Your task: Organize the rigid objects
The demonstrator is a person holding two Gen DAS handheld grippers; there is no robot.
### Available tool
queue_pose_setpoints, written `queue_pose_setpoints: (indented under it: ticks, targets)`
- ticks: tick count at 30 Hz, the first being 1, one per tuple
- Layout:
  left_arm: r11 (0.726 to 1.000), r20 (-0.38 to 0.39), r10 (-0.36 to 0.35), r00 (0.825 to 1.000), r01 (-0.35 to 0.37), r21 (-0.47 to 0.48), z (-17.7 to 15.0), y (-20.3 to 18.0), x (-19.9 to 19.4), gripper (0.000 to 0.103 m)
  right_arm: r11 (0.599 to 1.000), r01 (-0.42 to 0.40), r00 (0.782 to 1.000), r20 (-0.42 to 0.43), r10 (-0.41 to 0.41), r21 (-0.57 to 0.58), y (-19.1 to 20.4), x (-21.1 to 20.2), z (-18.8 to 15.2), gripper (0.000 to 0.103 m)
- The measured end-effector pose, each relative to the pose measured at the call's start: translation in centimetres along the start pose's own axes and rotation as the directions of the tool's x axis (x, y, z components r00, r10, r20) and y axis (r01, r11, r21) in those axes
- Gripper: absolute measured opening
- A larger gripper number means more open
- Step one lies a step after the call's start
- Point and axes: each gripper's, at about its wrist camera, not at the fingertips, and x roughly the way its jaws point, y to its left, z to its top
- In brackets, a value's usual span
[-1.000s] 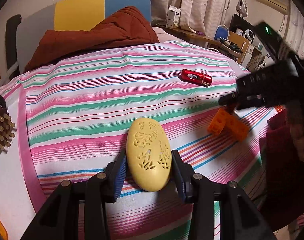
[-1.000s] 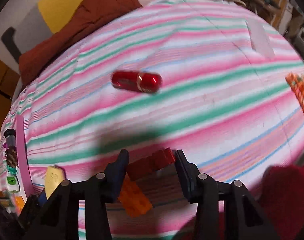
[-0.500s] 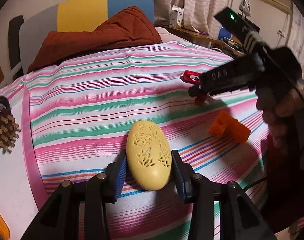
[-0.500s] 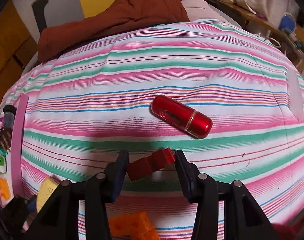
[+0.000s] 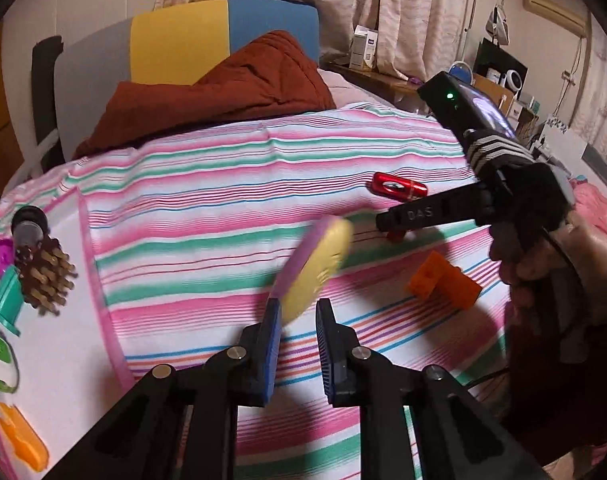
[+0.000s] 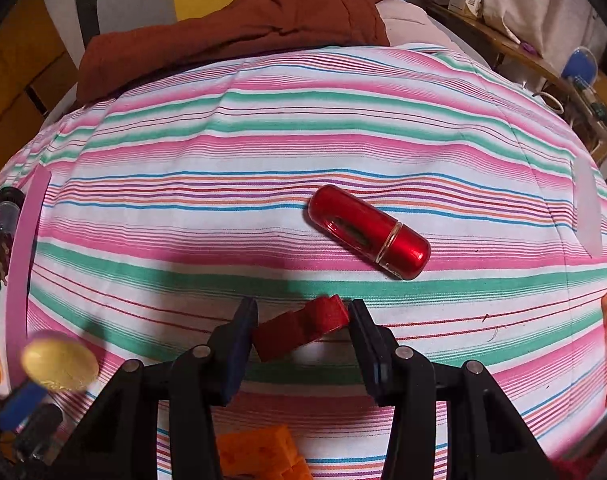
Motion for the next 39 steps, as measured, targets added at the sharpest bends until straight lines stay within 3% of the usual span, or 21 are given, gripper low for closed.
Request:
queue_pose_setpoints:
  ticks: [5, 13, 18, 19, 21, 23, 26, 29, 33, 39]
  targets:
    - [0.994, -0.048, -0.079, 0.996, 0.075, -0.077, -0.2, 1.2, 0.8, 0.017, 1.0, -0.007, 1.0, -0.001, 0.007, 0.013, -0.1, -0.1, -0.3, 0.047]
    - [0.996, -0.054, -0.076, 0.996, 0.073, -0.053, 1.0, 1.6, 1.1, 0.038, 0.999, -0.023, 1.0, -0.011, 0.023, 0.033, -0.5, -0.2, -0.2, 0.048]
    - [0.998, -0.066, -0.062, 0.996, 0.061, -0.013, 3.2, 1.4, 1.5, 0.044, 0.991, -0.042, 0.999, -0.005, 0.043, 0.126, -2.1, -0.9, -0.3, 0.047]
    - [0.997, -0.081, -0.071, 0.994, 0.07, -0.014, 3.9, 1.3, 2.0, 0.047, 0.99, -0.021, 1.0, 0.004, 0.02, 0.138, -2.4, -1.1, -0.3, 0.047]
    - [0.996, -0.097, -0.093, 0.991, 0.092, -0.021, 4.8, 1.1, 2.8, 0.069, 0.985, -0.004, 1.0, 0.012, 0.002, 0.171, -3.0, -1.5, -0.2, 0.047]
    - [0.995, -0.105, -0.104, 0.989, 0.104, -0.011, 5.9, 0.7, 3.9, 0.077, 0.976, -0.022, 1.0, 0.025, 0.017, 0.216, -3.9, -1.8, -0.2, 0.047]
    - [0.991, -0.147, -0.125, 0.981, 0.119, -0.054, 7.4, 0.4, 5.9, 0.077, 0.964, -0.04, 0.998, 0.054, 0.027, 0.261, -4.6, -2.5, -0.1, 0.047]
    - [0.997, -0.133, -0.071, 0.989, 0.076, 0.033, 8.8, -1.0, 7.2, 0.077, 0.95, -0.061, 0.997, 0.073, 0.04, 0.307, -5.5, -2.8, 0.1, 0.047]
    - [0.993, -0.172, -0.097, 0.98, 0.107, 0.047, 10.6, -1.8, 9.6, 0.086, 0.934, -0.094, 0.992, 0.11, 0.059, 0.346, -6.2, -3.4, 0.2, 0.047]
    - [0.994, -0.2, -0.076, 0.977, 0.091, 0.067, 12.0, -3.4, 12.5, 0.096, 0.917, -0.138, 0.987, 0.133, 0.095, 0.374, -7.0, -3.5, 0.5, 0.047]
